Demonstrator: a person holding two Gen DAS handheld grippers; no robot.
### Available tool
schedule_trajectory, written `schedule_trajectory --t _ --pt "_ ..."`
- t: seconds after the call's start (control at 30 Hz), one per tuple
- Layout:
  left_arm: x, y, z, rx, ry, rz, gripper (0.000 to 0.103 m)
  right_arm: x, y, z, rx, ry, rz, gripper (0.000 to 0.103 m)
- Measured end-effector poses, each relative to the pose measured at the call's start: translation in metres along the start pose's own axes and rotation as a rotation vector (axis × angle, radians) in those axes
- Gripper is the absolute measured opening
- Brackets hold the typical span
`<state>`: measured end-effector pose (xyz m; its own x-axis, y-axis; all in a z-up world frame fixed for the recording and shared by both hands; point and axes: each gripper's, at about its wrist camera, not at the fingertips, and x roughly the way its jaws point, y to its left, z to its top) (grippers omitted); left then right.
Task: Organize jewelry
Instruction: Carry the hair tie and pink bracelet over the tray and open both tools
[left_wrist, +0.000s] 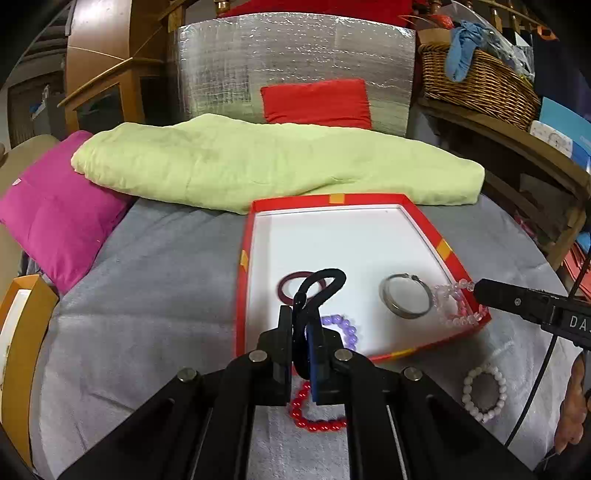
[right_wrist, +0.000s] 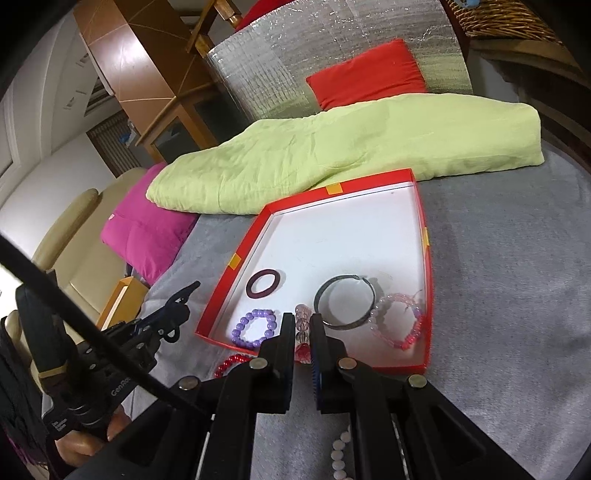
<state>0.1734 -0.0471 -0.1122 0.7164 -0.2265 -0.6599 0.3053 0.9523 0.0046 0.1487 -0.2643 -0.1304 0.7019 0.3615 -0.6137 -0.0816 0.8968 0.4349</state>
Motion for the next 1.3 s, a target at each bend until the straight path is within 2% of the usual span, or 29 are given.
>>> schedule_trajectory --t 0.37,1.0,1.07,1.3 --pt "0.003 0.008 0.006 -0.003 -0.016 0.052 0.007 0.013 0.006 0.007 0.022 -0.01 0.018 0.008" --pt "0.011 -0.016 0.008 0.046 -0.006 0.025 0.007 0.015 0.001 0.02 0.058 -0.05 0.018 0.008" --pt "0.012 -0.018 0.008 0.049 -0.004 0.025 0.007 0.014 0.002 0.02 0.05 -0.058 0.0 0.008" --pt "0.016 -0.022 0.007 0.06 0.004 0.026 0.007 0.011 0.01 0.019 -0.034 -0.071 -0.157 0.008"
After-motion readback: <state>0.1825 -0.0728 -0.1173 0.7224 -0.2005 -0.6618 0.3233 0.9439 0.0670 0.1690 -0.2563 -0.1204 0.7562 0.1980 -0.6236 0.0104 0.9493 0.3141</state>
